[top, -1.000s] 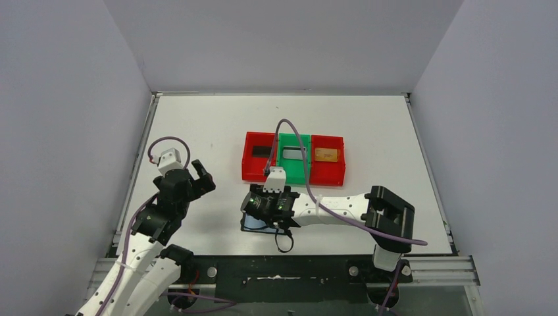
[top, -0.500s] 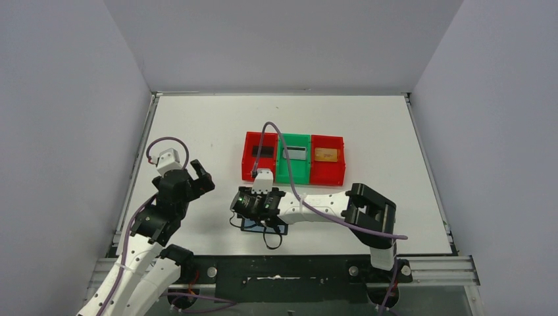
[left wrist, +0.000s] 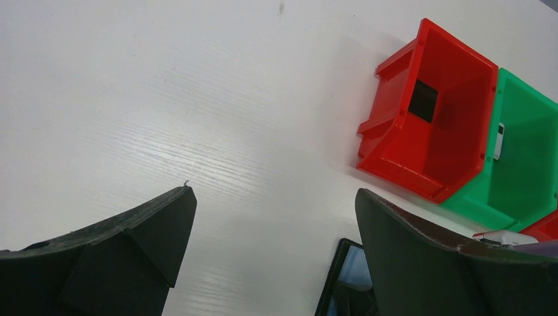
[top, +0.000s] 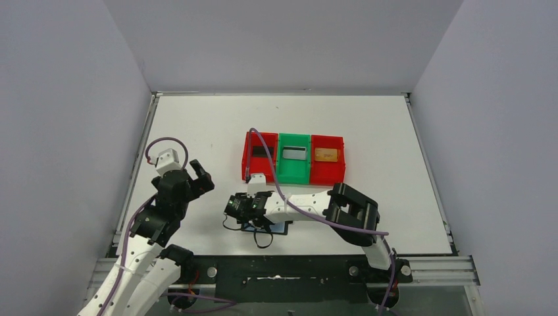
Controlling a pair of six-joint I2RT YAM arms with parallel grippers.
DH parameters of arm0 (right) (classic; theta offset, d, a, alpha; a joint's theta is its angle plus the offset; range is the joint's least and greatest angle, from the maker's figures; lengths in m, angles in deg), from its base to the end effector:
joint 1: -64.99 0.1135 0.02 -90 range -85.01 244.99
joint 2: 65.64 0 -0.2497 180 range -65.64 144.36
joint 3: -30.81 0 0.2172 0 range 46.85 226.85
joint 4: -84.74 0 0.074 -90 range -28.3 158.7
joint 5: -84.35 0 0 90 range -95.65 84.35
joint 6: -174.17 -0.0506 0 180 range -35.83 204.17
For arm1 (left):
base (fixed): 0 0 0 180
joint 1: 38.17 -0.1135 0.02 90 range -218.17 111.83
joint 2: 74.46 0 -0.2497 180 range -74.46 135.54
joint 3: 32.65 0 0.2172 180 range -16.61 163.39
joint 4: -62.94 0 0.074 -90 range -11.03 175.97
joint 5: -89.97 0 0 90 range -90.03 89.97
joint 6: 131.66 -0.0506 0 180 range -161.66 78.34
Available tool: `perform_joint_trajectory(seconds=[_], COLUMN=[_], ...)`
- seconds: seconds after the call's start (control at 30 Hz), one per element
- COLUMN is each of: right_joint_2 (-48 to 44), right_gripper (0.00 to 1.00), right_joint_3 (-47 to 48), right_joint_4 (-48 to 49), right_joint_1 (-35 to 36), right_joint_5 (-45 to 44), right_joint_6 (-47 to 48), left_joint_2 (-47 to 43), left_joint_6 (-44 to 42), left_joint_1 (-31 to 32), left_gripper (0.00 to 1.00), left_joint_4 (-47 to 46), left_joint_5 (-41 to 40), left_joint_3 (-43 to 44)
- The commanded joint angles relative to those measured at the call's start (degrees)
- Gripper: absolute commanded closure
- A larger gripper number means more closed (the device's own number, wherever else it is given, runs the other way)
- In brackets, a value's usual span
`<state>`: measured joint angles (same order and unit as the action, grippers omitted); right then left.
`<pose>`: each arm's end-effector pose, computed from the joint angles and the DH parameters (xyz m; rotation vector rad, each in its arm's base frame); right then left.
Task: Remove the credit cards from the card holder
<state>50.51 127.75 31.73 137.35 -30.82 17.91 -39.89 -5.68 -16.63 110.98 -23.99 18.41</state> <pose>0.1332 0.3477 0.1521 -0.0480 2.6202 0.1767 0.1239 -0.0268 0.2539 -0.5013 2.0123 -0.1713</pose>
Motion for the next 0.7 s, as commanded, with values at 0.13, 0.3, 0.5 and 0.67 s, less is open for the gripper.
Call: perform_joint_trajectory(seconds=[0.13, 0.3, 0.5, 0.67], right_joint_2=[5.6, 4.4, 1.0, -2.8], right_gripper=[0.39, 0.5, 0.56, 0.65], right_joint_3=[-2.1, -2.9, -5.6, -8.4], right_joint_4=[-5.4, -5.2, -0.3, 4.1], right_joint_1=[0.0, 0.0, -0.1, -0.2], right_joint_5=[0.5, -0.8, -1.0, -0.6], right_joint_6=[-2.4, -2.2, -0.3, 1.4], left_joint_2=[-0.3, -0.1, 0.1, 0.0], left_joint_6=[0.3, 0.3, 0.1, 0.1], left_joint_1=[-0.5, -0.6, -0.6, -0.7], left_gripper=[0.06, 0.06, 0.06, 0.06], left_joint_4=[-1.3, -1.5, -1.7, -1.7], left_joint_5=[-0.2, 0.1, 0.5, 0.6], left_joint_3=[1.4, 1.3, 1.2, 1.2])
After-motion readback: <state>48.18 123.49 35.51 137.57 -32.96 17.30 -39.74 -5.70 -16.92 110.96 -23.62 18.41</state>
